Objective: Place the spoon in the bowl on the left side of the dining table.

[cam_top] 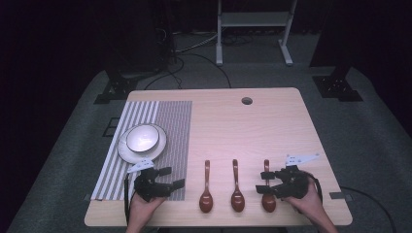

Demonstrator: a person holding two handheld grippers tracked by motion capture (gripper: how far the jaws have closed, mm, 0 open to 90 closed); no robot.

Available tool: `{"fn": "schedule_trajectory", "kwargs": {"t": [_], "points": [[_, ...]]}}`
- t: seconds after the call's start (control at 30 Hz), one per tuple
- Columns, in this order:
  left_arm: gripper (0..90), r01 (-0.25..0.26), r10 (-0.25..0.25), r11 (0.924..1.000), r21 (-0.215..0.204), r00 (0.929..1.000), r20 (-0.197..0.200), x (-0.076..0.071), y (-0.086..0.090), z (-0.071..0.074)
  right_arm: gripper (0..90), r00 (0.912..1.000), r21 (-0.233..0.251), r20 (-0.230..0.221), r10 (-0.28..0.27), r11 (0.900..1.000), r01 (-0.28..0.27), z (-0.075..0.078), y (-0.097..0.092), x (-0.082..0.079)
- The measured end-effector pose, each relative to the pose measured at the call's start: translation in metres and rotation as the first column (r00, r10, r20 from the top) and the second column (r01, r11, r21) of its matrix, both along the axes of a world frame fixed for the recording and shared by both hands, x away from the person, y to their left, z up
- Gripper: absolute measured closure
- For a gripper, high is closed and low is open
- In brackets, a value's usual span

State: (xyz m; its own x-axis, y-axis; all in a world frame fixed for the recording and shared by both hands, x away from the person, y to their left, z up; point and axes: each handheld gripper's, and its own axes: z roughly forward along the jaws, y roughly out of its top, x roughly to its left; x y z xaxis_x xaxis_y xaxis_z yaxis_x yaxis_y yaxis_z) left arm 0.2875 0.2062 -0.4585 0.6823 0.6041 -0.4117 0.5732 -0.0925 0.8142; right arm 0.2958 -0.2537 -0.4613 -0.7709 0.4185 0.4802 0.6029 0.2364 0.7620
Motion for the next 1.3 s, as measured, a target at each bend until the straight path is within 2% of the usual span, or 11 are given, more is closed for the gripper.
{"fn": "schedule_trajectory", "kwargs": {"t": [0.13,0.27,0.63,0.8,0.83,0.87,1.0,1.07,1.13,1.17,1.3], "points": [[7.3,0.004,-0.004,1.0,0.003,1.0,-0.004,0.0,0.0,-0.001,27.8,0.9988,0.002,-0.012,0.048,0.9988,-0.048,-0.001,0.016,0.002],[7.3,0.008,-0.008,1.0,0.004,0.9999,-0.009,0.001,-0.001,-0.001,32.5,0.9931,-0.008,-0.03,0.113,0.9935,-0.113,-0.002,0.038,0.005],[7.3,0.015,-0.014,0.9998,0.009,0.9998,-0.015,0.002,-0.003,-0.003,39.6,0.9784,-0.031,-0.043,0.202,0.9785,-0.204,0.002,0.071,0.01],[7.3,0.021,-0.021,0.9998,0.004,0.9996,-0.02,0.002,-0.005,-0.003,46.5,0.9654,-0.049,-0.054,0.255,0.9649,-0.258,0.003,0.091,0.011],[7.3,0.021,-0.021,0.9998,0.004,0.9996,-0.02,0.002,-0.005,-0.003,46.5,0.9654,-0.049,-0.054,0.255,0.9649,-0.258,0.003,0.091,0.011],[7.3,0.022,-0.022,0.9998,0.004,0.9995,-0.022,0.002,-0.005,-0.003,51.5,0.9608,-0.053,-0.051,0.273,0.9599,-0.275,0.005,0.097,0.011],[7.3,0.023,-0.023,0.9997,-0.002,0.9994,-0.024,0.002,-0.005,-0.004,58.5,0.9497,-0.065,-0.046,0.31,0.9478,-0.312,0.007,0.11,0.012],[7.3,0.023,-0.023,0.9997,-0.003,0.9994,-0.027,0.002,-0.005,-0.004,59.9,0.9475,-0.068,-0.049,0.316,0.9454,-0.319,0.007,0.113,0.012],[7.3,0.023,-0.024,0.9997,-0.006,0.9993,-0.029,0.002,-0.004,-0.004,63.7,0.9416,-0.078,-0.055,0.332,0.9387,-0.336,0.006,0.12,0.012],[7.3,0.023,-0.024,0.9997,-0.005,0.9993,-0.029,0.002,-0.004,-0.004,67.0,0.9353,-0.087,-0.063,0.348,0.9317,-0.353,0.004,0.126,0.012],[7.3,0.025,-0.025,0.9997,-0.005,0.9991,-0.033,0.003,-0.005,-0.004,70.7,0.9271,-0.102,-0.076,0.367,0.9221,-0.373,0.001,0.133,0.012]]}}
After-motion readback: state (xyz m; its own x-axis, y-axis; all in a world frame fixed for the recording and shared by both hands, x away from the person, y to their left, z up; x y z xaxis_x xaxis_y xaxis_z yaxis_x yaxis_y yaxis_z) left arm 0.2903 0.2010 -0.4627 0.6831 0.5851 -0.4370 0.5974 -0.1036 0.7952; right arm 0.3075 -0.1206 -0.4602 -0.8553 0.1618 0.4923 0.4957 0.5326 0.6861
